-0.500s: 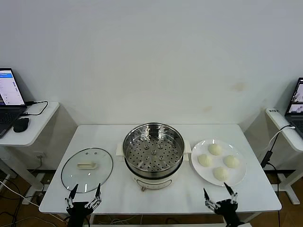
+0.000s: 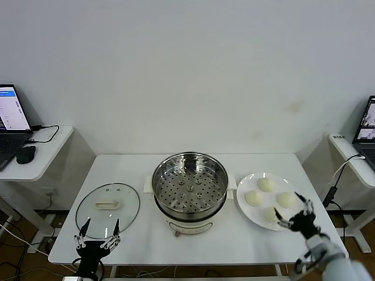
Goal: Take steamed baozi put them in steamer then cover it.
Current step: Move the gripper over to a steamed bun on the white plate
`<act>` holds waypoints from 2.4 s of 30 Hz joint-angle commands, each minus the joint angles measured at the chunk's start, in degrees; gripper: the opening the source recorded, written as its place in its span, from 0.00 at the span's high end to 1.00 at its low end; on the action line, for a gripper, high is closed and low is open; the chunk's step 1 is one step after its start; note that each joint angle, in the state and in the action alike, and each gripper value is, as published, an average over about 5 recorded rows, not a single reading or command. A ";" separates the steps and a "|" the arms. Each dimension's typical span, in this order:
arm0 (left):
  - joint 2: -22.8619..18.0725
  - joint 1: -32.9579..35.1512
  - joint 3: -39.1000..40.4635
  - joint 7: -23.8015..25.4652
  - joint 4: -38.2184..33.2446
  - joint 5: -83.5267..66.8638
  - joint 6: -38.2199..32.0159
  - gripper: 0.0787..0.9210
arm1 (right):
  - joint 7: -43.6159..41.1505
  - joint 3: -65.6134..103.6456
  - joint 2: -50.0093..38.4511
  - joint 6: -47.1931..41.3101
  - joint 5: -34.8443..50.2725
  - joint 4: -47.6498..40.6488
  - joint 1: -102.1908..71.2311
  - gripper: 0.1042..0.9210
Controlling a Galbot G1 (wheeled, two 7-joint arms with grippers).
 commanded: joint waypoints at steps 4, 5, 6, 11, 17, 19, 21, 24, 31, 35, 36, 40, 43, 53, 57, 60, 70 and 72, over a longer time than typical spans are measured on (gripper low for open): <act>-0.21 -0.54 0.02 -0.36 -0.21 4.35 2.32 0.12 | -23.88 -30.02 -18.56 -1.34 -0.45 -19.63 40.82 0.12; -0.34 -0.58 0.01 -0.53 -0.22 4.69 2.39 0.12 | -25.54 -34.81 -18.20 -1.02 -0.05 -21.58 45.35 0.12; -0.44 -0.62 0.00 -0.72 -0.25 4.99 2.51 0.12 | -26.92 -38.89 -17.71 -0.73 0.24 -23.33 49.47 0.12; -0.67 -0.47 -0.15 -1.40 -0.45 5.90 2.99 0.12 | -32.67 -54.91 -13.86 0.18 0.22 -30.84 63.53 0.12; -0.80 -0.52 -0.75 -1.73 -0.72 5.84 3.10 0.12 | -37.91 -64.28 -9.76 2.92 -0.83 -37.30 69.84 0.12; -0.80 -0.61 -1.00 -1.78 -0.78 5.78 3.12 0.12 | -38.46 -66.10 -8.26 3.90 -1.25 -39.44 70.99 0.12; -0.77 -0.73 -1.21 -1.82 -0.76 5.73 3.12 0.12 | -38.56 -67.50 -6.34 4.66 -1.74 -41.89 71.97 0.12; -0.61 -0.87 -1.53 -1.94 -0.67 5.75 3.14 0.12 | -38.65 -68.60 -2.97 5.60 -2.32 -45.50 72.82 0.12; -0.23 -1.07 -2.42 -2.03 -0.61 5.75 3.16 0.12 | -38.67 -69.60 3.67 7.62 -4.95 -51.79 72.47 0.12; 0.04 -0.93 -3.01 -2.01 -0.59 5.69 3.16 0.12 | -38.10 -69.03 6.71 7.95 -6.98 -55.79 72.13 0.12; 0.08 -0.90 -3.17 -2.02 -0.54 5.65 3.16 0.12 | -37.90 -68.83 7.35 8.03 -7.39 -56.76 72.15 0.12; 0.28 -0.71 -3.75 -2.05 -0.40 5.56 3.13 0.12 | -37.28 -68.17 9.46 8.41 -8.85 -59.68 72.39 0.12; 0.43 -0.62 -4.11 -2.05 -0.30 5.52 3.10 0.12 | -37.18 -68.10 10.51 8.61 -9.42 -60.74 72.42 0.12; 0.51 -0.90 -4.23 -2.00 0.31 5.61 3.05 0.12 | -36.39 -67.50 12.84 8.85 -10.30 -62.81 71.82 0.12; 0.50 -1.01 -4.14 -2.01 0.44 5.63 3.01 0.12 | -35.96 -66.77 13.61 8.92 -11.21 -63.68 71.52 0.13; 0.49 -0.99 -4.17 -2.03 0.44 5.62 2.96 0.12 | -35.75 -66.40 13.93 8.92 -11.86 -64.21 71.35 0.15; 0.35 -0.85 -4.38 -2.27 0.71 5.63 2.66 0.12 | -35.16 -66.09 14.27 9.00 -12.32 -64.70 71.46 0.27; 0.29 -0.86 -4.38 -2.28 0.69 5.63 2.64 0.12 | -35.16 -66.15 14.09 8.97 -12.31 -64.32 71.47 0.30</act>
